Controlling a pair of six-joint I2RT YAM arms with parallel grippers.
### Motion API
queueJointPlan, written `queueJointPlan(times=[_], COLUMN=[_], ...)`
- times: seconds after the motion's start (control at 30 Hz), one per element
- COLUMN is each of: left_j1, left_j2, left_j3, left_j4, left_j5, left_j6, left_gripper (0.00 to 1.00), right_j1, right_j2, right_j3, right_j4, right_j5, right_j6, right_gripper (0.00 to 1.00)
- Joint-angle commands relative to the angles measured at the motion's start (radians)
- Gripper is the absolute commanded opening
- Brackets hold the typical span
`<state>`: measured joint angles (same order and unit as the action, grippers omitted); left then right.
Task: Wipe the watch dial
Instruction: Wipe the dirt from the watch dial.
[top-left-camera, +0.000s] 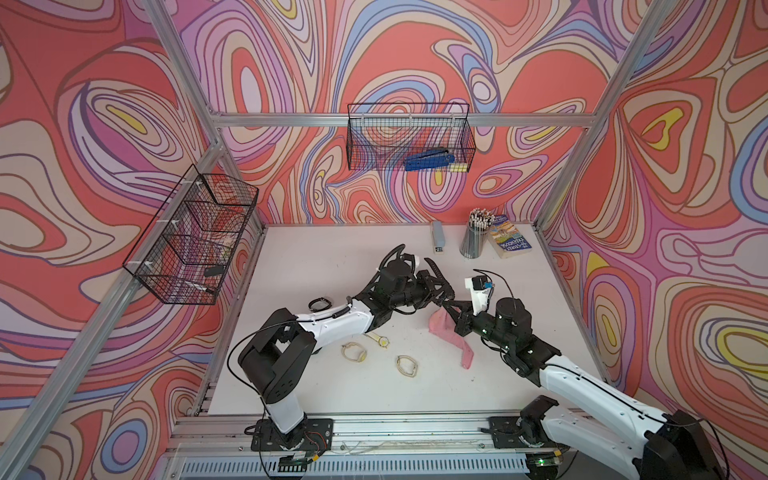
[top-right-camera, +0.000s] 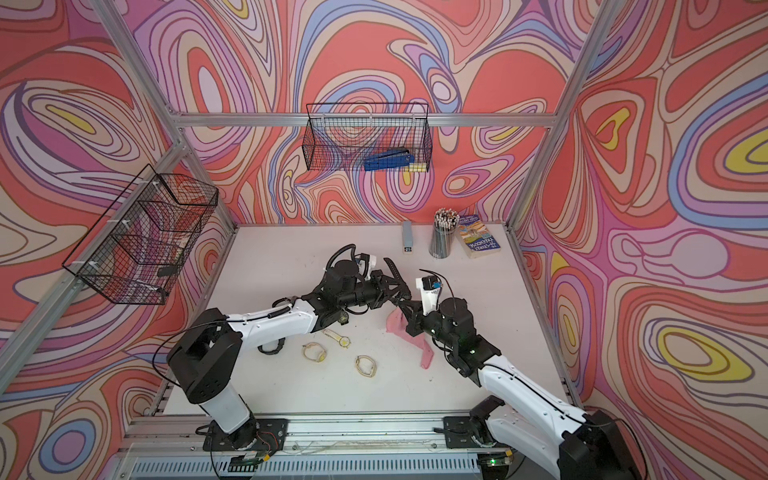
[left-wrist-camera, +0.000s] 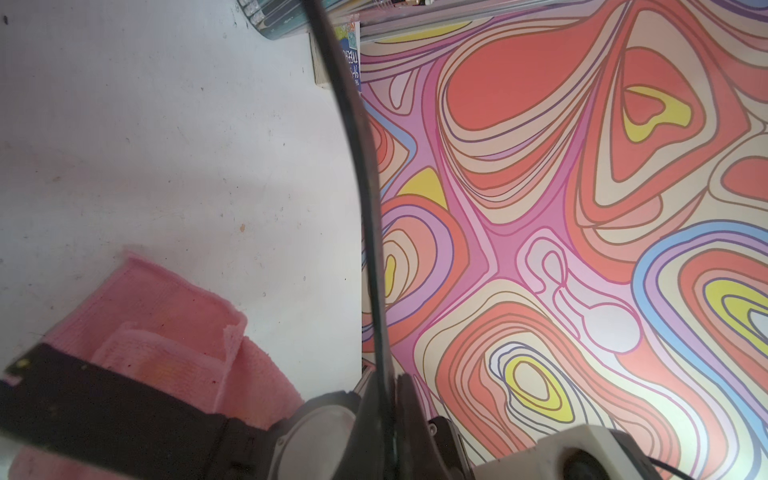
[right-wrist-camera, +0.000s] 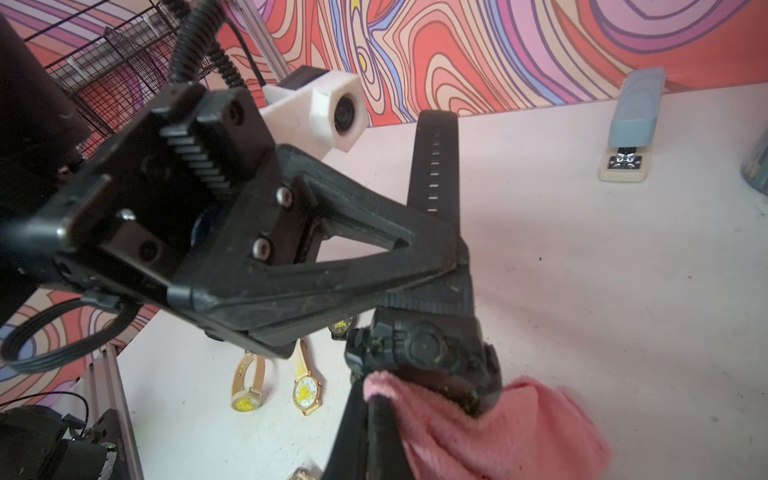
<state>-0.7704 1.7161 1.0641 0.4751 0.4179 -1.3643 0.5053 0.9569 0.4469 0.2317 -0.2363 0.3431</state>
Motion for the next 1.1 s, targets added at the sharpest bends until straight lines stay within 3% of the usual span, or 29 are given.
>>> queueJointPlan(times=[0.0,0.17,0.33,0.53,0.7,0.8,0.9,0.97,1.07], left_j1=[-0.015,-0.011,0.013,0.046,0.059,0.06,0.062,0.063,0.068], left_j2=[-0.005,-0.028,-0.055,-0.119,-0.128,-0.129,-0.137,-0.144,-0.157], left_j3=[-0.03,-0.031,-0.037,-0.054,-0.06,-0.062,-0.071,-0.08,-0.093], left_j4=[-0.012,-0.037,-0.065,-0.155,-0.149,-0.143,-0.138,-0.136,-0.135], left_j5=[0.052,0.045,0.04,0.002,0.018,0.022,0.02,0.018,0.012], left_j6=[0.008,0.028,0.043,0.095,0.094,0.087,0.086,0.085,0.085], left_gripper=[0.0,0.0,0.0,0.0,0.0,0.0,0.0,0.0,0.0], right_j1=[0.005,0.004,0.004,0.005,0.004,0.003,0.003,0.003,0.004], right_j2=[-0.005,0.017,0.035,0.003,0.131,0.253,0.337,0.362,0.392], right_j3=[0.022,0.018,0.011,-0.035,0.01,0.091,0.131,0.136,0.145], right_j4=[0.099,0.022,-0.076,-0.248,-0.375,-0.467,-0.482,-0.476,-0.49], right_j5=[0.104,0.258,0.291,0.376,0.378,0.399,0.38,0.38,0.406], right_j6=[0.009,0.016,0.028,0.137,0.182,0.229,0.257,0.278,0.29], right_gripper=[0.0,0.0,0.0,0.0,0.0,0.11,0.39,0.52,0.63])
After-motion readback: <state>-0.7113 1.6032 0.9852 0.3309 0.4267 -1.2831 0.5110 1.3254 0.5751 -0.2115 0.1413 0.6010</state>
